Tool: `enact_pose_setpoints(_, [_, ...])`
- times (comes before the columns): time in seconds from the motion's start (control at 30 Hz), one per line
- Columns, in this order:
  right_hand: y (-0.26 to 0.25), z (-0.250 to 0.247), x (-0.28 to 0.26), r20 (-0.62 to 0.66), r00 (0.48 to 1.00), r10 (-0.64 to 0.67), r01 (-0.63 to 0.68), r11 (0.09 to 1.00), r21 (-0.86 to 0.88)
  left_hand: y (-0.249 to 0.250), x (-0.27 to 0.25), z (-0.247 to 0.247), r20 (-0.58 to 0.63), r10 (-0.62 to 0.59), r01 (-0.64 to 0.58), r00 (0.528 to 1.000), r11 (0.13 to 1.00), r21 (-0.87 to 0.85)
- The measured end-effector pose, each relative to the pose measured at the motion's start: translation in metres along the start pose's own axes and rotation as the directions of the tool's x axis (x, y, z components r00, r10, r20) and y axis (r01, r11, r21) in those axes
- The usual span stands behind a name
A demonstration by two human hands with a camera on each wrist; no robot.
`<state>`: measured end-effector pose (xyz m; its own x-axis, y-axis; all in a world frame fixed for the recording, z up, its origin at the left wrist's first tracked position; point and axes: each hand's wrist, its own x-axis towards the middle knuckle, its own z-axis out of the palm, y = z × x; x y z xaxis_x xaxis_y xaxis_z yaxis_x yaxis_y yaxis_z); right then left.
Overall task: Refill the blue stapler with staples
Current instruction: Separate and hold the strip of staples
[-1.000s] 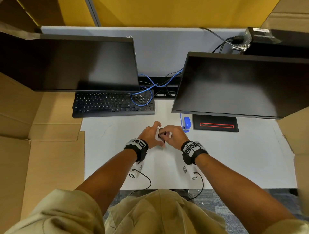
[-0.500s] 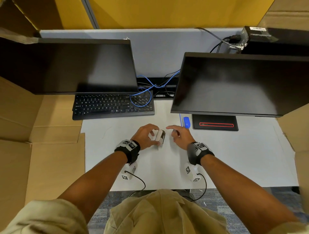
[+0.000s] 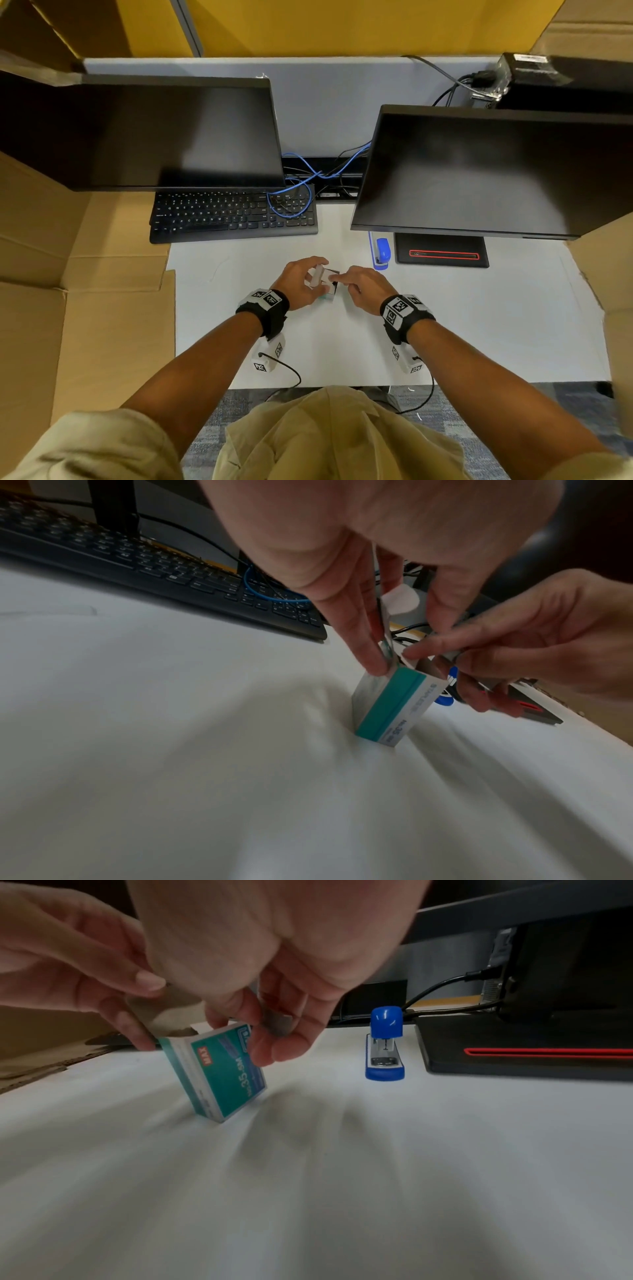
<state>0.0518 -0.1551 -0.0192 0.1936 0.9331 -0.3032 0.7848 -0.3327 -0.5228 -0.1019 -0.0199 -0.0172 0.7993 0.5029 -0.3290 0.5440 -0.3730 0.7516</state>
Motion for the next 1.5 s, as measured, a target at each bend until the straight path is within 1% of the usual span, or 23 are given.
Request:
enact_pose_setpoints(0.07, [0.000, 0.000, 0.000, -0.012, 1.000, 0.012, -0.012, 1.000, 0.009, 0.001, 0.001, -0.001, 0.035, 0.038, -0.040, 0.999, 0.997, 0.062])
enact_pose_setpoints(0.17, [-0.001, 0.000, -0.001, -0.010, 0.999, 0.039, -0.039, 0.999, 0.013, 0.003, 0.005, -0.002, 0.115, 0.114, -0.136, 0.987, 0.970, 0.200])
enact_pose_setpoints(0.23, [-0.001, 0.001, -0.001, -0.009, 0.999, 0.045, -0.045, 0.999, 0.019, 0.008, 0.007, -0.002, 0.164, 0.120, -0.161, 0.979, 0.951, 0.264])
enact_pose_setpoints(0.37, [0.000, 0.002, -0.003, -0.029, 0.999, 0.046, -0.045, 0.998, 0.036, 0.017, 0.009, 0.002, 0.235, 0.115, -0.187, 0.965, 0.931, 0.314])
enact_pose_setpoints(0.43, [0.000, 0.001, -0.004, -0.073, 0.995, 0.063, -0.058, 0.996, 0.070, 0.019, 0.008, 0.003, 0.237, 0.105, -0.180, 0.966, 0.929, 0.323])
enact_pose_setpoints(0.5, [0.001, 0.000, -0.003, -0.126, 0.987, 0.102, -0.087, 0.989, 0.123, 0.024, 0.008, 0.004, 0.219, 0.060, -0.131, 0.974, 0.935, 0.328])
enact_pose_setpoints(0.57, [0.001, -0.001, -0.002, -0.151, 0.977, 0.150, -0.122, 0.976, 0.181, 0.031, 0.010, 0.006, 0.208, 0.021, -0.097, 0.978, 0.927, 0.361])
enact_pose_setpoints(0.67, [0.003, 0.000, -0.002, -0.136, 0.973, 0.189, -0.157, 0.963, 0.218, 0.037, 0.013, 0.012, 0.204, -0.020, -0.071, 0.979, 0.900, 0.429])
enact_pose_setpoints(0.87, [0.009, 0.000, -0.007, -0.117, 0.967, 0.227, -0.193, 0.949, 0.251, 0.035, 0.013, 0.016, 0.163, 0.018, -0.090, 0.986, 0.890, 0.446])
enact_pose_setpoints(0.97, [0.011, -0.001, -0.008, -0.121, 0.966, 0.231, -0.194, 0.947, 0.256, 0.032, 0.013, 0.017, 0.149, 0.005, -0.070, 0.989, 0.898, 0.435])
enact_pose_setpoints(1.2, [0.007, -0.002, -0.007, -0.122, 0.970, 0.211, -0.174, 0.950, 0.261, 0.030, 0.013, 0.018, 0.132, 0.015, -0.074, 0.991, 0.889, 0.453])
enact_pose_setpoints(1.37, [0.002, 0.000, -0.006, -0.139, 0.979, 0.151, -0.116, 0.967, 0.229, 0.031, 0.017, 0.020, 0.154, 0.008, -0.083, 0.988, 0.872, 0.482])
enact_pose_setpoints(1.5, [0.004, 0.001, -0.007, -0.152, 0.977, 0.151, -0.116, 0.969, 0.219, 0.031, 0.018, 0.020, 0.176, -0.016, -0.073, 0.984, 0.870, 0.488])
